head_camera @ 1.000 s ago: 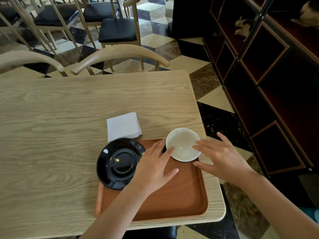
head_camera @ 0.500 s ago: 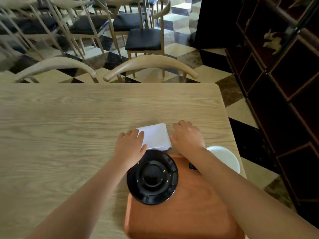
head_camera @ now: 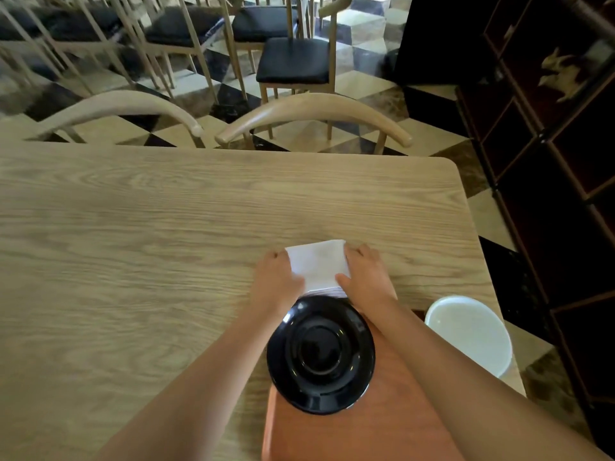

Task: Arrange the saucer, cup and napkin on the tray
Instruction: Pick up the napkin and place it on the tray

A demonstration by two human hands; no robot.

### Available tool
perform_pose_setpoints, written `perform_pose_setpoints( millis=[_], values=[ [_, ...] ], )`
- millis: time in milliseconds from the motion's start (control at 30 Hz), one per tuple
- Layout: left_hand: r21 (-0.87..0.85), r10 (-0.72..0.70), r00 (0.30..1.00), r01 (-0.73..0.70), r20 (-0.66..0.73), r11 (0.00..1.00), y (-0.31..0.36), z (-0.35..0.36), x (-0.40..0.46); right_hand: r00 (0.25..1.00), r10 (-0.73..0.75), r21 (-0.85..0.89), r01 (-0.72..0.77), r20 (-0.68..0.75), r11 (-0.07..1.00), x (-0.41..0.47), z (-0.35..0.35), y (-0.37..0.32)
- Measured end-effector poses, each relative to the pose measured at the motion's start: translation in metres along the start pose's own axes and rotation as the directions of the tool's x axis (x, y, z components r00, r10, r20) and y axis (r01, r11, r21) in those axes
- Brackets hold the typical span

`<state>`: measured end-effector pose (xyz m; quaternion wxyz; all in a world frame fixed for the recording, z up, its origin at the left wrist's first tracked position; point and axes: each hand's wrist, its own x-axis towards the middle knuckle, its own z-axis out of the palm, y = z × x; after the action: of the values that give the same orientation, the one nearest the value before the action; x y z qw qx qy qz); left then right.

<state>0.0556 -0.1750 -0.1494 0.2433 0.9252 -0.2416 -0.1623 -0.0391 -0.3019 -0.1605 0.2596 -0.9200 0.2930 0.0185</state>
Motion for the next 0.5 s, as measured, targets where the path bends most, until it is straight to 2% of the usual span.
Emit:
perform_pose_setpoints(
  millis=[67,167,267,367,500],
  values=[
    [-0.187,-0.085,0.996,0.085,0.010,0.979,0.003,-0.001,0.000,0.997,0.068,0.114,-0.063,-0.045,0.992,0.000,0.002,-0.003],
    [-0.357,-0.228,0.970,0.241,0.078,0.903,0.001,-0.002,0.008,0.977,0.196,0.248,-0.172,-0.078,0.953,0.003,0.001,-0.005],
    [-0.553,-0.360,0.912,0.407,0.197,0.727,-0.001,-0.003,0.013,0.952,0.302,0.367,-0.265,-0.048,0.892,0.005,-0.002,-0.005],
    [-0.647,-0.385,0.892,0.440,0.236,0.623,0.004,-0.008,0.011,0.917,0.399,0.522,-0.350,0.020,0.778,0.009,-0.005,-0.003],
    [-0.674,-0.321,0.905,0.423,0.278,0.606,0.009,-0.022,0.005,0.880,0.457,0.723,-0.401,0.132,0.562,0.011,-0.015,0.000]
  ],
)
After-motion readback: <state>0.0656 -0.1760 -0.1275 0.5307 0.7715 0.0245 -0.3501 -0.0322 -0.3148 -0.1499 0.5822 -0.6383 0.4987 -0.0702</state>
